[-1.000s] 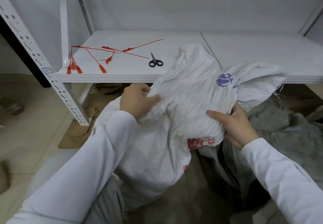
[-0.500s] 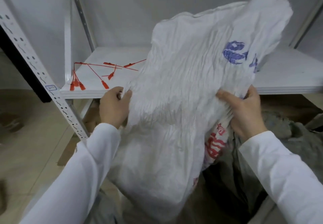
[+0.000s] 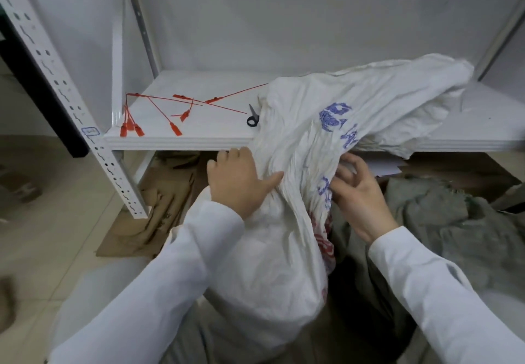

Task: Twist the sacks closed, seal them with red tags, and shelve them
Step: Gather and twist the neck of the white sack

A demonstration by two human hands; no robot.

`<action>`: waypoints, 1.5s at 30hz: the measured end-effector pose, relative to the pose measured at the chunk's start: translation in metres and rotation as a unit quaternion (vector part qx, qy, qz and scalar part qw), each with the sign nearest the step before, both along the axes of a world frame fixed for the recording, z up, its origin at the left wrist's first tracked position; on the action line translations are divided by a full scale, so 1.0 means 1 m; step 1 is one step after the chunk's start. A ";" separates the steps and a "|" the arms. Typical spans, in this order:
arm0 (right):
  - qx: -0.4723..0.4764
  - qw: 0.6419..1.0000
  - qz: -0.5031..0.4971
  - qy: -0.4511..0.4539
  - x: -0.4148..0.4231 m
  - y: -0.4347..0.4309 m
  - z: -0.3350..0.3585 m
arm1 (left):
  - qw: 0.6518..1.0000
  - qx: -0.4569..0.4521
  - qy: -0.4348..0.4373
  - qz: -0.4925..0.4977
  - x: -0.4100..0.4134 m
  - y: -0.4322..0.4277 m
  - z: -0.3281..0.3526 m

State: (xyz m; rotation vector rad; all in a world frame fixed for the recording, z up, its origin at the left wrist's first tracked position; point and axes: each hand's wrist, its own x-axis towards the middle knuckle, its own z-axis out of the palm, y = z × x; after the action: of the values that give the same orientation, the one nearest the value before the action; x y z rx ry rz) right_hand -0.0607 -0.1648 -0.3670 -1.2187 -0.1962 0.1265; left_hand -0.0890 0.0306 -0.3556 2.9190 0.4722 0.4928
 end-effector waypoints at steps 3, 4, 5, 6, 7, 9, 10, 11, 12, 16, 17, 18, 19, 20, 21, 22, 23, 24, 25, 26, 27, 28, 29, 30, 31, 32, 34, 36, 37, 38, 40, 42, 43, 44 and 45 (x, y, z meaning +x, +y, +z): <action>-0.073 0.997 0.017 0.034 0.004 -0.007 -0.009 | 0.992 -0.097 0.064 -0.055 0.004 0.004 -0.008; -0.112 0.992 0.033 0.051 0.006 -0.010 -0.011 | 0.985 -0.139 0.068 -0.072 0.005 0.006 -0.010; -0.150 0.985 0.052 0.064 0.008 -0.012 -0.012 | 0.981 -0.161 0.068 -0.085 0.007 0.007 -0.011; -0.180 0.978 0.070 0.074 0.010 -0.014 -0.014 | 0.981 -0.162 0.061 -0.093 0.008 0.006 -0.012; -0.188 0.975 0.089 0.083 0.010 -0.014 -0.015 | 0.983 -0.151 0.039 -0.099 0.007 0.004 -0.012; -0.178 0.973 0.114 0.089 0.014 -0.012 -0.017 | 0.985 -0.083 -0.072 -0.131 0.004 0.003 -0.013; -0.187 0.972 0.115 0.081 0.016 -0.011 -0.017 | 0.978 -0.031 -0.137 -0.154 0.006 0.005 -0.016; -0.203 0.970 0.111 0.069 0.017 -0.009 -0.014 | 0.965 0.020 -0.195 -0.175 0.007 0.007 -0.019; -0.224 0.969 0.094 0.052 0.019 -0.009 -0.012 | 0.953 0.055 -0.230 -0.188 0.008 0.007 -0.021; -0.171 0.985 -0.028 0.001 0.026 -0.016 0.008 | 0.968 0.145 -0.148 -0.140 0.006 0.007 -0.018; -0.141 0.989 -0.045 -0.013 0.026 -0.019 0.016 | 0.982 0.144 -0.073 -0.096 0.003 0.006 -0.015; -0.117 0.991 -0.057 -0.030 0.027 -0.022 0.022 | 0.989 0.135 -0.011 -0.060 0.001 0.005 -0.012; -0.095 0.992 -0.067 -0.045 0.027 -0.023 0.028 | 0.992 0.121 0.026 -0.038 -0.001 0.005 -0.007; -0.084 0.991 -0.078 -0.063 0.027 -0.024 0.031 | 0.993 0.102 0.038 -0.038 -0.001 0.007 -0.003; -0.076 0.990 -0.085 -0.077 0.025 -0.023 0.035 | 0.995 0.073 0.038 -0.047 -0.001 0.009 -0.001; -0.078 0.989 -0.089 -0.091 0.025 -0.020 0.035 | 0.997 0.034 0.036 -0.063 0.000 0.012 0.000; -0.081 0.988 -0.087 -0.095 0.023 -0.017 0.035 | 0.996 0.000 0.042 -0.076 0.000 0.014 -0.001; -0.091 0.988 -0.084 -0.095 0.023 -0.014 0.033 | 0.995 -0.021 0.059 -0.083 0.001 0.015 -0.004; -0.099 0.988 -0.074 -0.089 0.022 -0.010 0.031 | 0.993 -0.020 0.078 -0.088 0.002 0.015 -0.007; -0.110 0.989 -0.063 -0.078 0.022 -0.007 0.027 | 0.992 -0.004 0.091 -0.092 0.002 0.014 -0.011; -0.122 0.989 -0.049 -0.063 0.021 -0.003 0.023 | 0.991 0.019 0.089 -0.094 0.002 0.012 -0.013; -0.140 0.988 -0.038 -0.047 0.021 0.000 0.017 | 0.992 0.033 0.075 -0.093 0.002 0.011 -0.013; -0.160 0.986 -0.026 -0.029 0.020 0.004 0.012 | 0.994 0.034 0.044 -0.090 0.002 0.011 -0.012; -0.175 0.984 -0.016 -0.011 0.020 0.007 0.007 | 0.996 0.020 0.004 -0.084 0.002 0.012 -0.009; -0.171 0.985 -0.006 0.008 0.016 0.012 0.004 | 0.996 -0.007 -0.044 -0.075 0.001 0.014 -0.005; -0.153 0.988 0.004 0.022 0.014 0.015 0.001 | 0.992 -0.053 -0.093 -0.069 0.000 0.015 -0.001; -0.093 0.995 0.031 0.033 0.009 0.022 -0.004 | 0.960 -0.208 -0.170 -0.073 -0.004 0.017 0.006; -0.069 0.996 0.055 0.026 0.007 0.024 -0.006 | 0.905 -0.369 -0.197 -0.077 -0.006 0.014 0.013; -0.078 0.995 0.065 0.020 0.006 0.025 -0.005 | 0.879 -0.426 -0.203 -0.073 -0.007 0.013 0.017; -0.096 0.992 0.075 0.017 0.007 0.025 -0.006 | 0.856 -0.468 -0.208 -0.068 -0.008 0.014 0.019; -0.128 0.987 0.095 0.022 0.010 0.025 -0.007 | 0.825 -0.520 -0.214 -0.056 -0.008 0.018 0.023; -0.142 0.985 0.093 0.022 0.011 0.025 -0.004 | 0.812 -0.542 -0.213 -0.039 -0.009 0.023 0.026; -0.141 0.987 0.082 0.015 0.011 0.024 0.000 | 0.806 -0.551 -0.215 -0.029 -0.009 0.026 0.027; -0.138 0.989 0.058 0.004 0.013 0.022 0.005 | 0.799 -0.559 -0.221 -0.021 -0.009 0.029 0.029; -0.130 0.991 0.029 -0.008 0.014 0.018 0.012 | 0.792 -0.564 -0.231 -0.014 -0.008 0.034 0.030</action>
State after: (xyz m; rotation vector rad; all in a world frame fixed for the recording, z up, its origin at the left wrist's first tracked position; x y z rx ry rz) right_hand -0.0468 -0.1465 -0.3554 -1.4749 -0.2349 0.1986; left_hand -0.0970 0.0646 -0.3253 1.5793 0.4253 0.6025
